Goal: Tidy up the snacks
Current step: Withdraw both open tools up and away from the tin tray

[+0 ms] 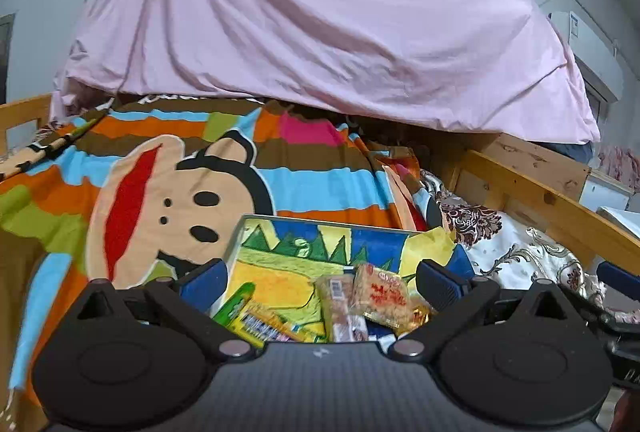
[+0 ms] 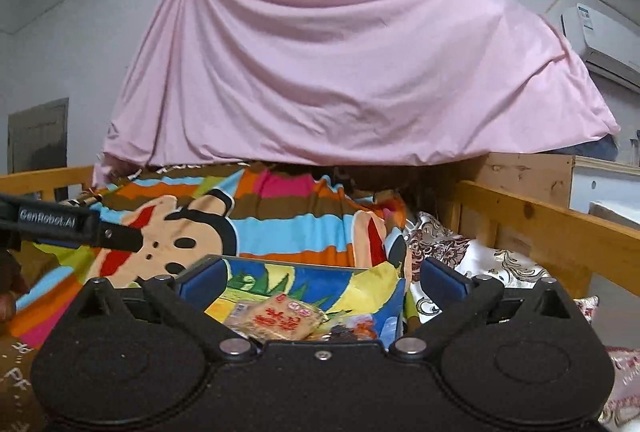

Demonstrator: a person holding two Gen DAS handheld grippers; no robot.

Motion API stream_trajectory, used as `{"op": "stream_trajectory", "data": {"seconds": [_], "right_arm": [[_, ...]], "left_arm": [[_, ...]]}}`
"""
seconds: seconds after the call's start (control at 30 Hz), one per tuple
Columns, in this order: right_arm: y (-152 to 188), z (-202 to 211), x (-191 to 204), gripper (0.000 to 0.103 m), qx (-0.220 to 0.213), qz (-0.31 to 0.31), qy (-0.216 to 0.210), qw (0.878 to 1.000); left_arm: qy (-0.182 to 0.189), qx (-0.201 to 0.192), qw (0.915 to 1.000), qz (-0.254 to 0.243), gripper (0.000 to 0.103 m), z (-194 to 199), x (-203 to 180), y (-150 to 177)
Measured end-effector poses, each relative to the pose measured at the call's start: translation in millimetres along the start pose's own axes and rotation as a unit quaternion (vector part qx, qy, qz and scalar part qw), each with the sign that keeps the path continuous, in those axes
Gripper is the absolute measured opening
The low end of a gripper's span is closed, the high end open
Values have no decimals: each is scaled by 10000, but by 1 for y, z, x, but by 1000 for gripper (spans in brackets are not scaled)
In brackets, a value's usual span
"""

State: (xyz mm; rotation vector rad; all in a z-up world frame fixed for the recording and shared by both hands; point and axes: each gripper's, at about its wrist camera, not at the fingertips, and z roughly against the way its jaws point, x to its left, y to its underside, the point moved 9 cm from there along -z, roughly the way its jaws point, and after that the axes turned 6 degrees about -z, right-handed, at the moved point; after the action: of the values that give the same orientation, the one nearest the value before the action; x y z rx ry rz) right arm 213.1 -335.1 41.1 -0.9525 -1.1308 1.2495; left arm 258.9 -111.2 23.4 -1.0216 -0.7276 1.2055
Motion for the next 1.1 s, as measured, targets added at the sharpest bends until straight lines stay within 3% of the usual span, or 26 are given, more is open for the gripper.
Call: {"op": "stream_trajectory", "data": {"seconds": [0.53,1.1], "right_arm": [[23,78,37,102,210,147,-8,9997],[52,121,74,102,671,207,-163,9974]], "left_arm": [[-369,-153,9990,205,102,90,35,48],[-594,95,9980,173,102,136,51,98]]}}
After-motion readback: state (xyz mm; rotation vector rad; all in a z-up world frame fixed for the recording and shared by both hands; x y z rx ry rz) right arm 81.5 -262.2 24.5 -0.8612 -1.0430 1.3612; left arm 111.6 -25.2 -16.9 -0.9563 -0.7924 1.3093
